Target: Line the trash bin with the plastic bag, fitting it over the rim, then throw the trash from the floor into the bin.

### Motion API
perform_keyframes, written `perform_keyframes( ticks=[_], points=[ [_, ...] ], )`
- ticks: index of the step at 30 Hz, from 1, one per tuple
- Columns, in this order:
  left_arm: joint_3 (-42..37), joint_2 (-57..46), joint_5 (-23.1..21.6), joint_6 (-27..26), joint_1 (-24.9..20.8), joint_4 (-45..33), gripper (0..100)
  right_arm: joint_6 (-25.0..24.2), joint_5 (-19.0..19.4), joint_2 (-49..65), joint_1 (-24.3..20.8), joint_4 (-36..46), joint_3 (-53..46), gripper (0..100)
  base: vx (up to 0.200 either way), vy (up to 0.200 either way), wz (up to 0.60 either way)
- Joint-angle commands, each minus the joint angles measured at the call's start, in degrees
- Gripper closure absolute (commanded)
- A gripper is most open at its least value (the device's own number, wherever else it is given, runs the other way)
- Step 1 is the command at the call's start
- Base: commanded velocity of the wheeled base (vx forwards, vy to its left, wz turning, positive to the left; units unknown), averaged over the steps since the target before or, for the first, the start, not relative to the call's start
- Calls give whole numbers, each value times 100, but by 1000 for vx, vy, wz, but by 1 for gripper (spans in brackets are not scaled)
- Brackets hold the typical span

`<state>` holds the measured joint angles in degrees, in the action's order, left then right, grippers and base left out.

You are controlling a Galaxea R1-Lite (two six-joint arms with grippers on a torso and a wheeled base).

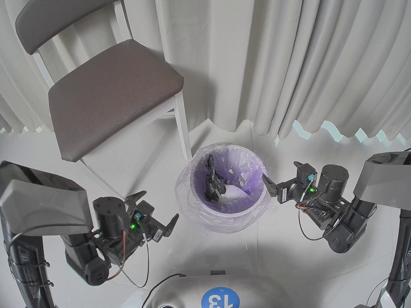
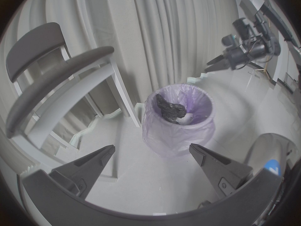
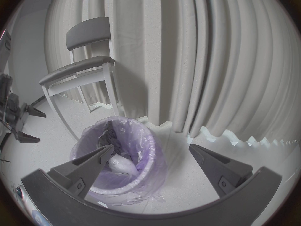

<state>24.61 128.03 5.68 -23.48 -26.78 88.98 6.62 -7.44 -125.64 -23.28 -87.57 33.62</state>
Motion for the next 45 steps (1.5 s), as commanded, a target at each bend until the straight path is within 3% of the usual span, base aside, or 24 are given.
perform_keyframes(
  ticks=[1, 15, 17, 24, 31, 36, 45],
  points=[
    [1705, 1717, -50, -139, 305, -320, 0, 120, 120, 347, 281, -24, -128, 0, 0, 0, 0],
    [4535, 2824, 82, -166, 525, -1480, 0, 138, 322, 663, 623, 3, -75, 0, 0, 0, 0],
    [5256, 3088, 214, -166, 516, -1761, 0, 138, 383, 672, 676, -6, -75, 0, 0, 0, 0],
    [6460, 3492, 241, -166, 472, -2666, 0, 138, 498, 637, 755, 3, -75, 0, 0, 0, 0],
    [6943, 3580, 249, -201, 490, -3581, 0, 138, 708, 610, 940, 20, -49, 0, 0, 0, 0],
    [7066, 3598, 293, -306, 507, -3809, 0, 129, 744, 593, 1028, 29, -5, 0, 0, 0, 0],
    [5923, 2833, 583, -509, 569, -3528, 0, 138, 744, 593, 1045, 20, -31, 0, 0, 0, 0]
  ],
)
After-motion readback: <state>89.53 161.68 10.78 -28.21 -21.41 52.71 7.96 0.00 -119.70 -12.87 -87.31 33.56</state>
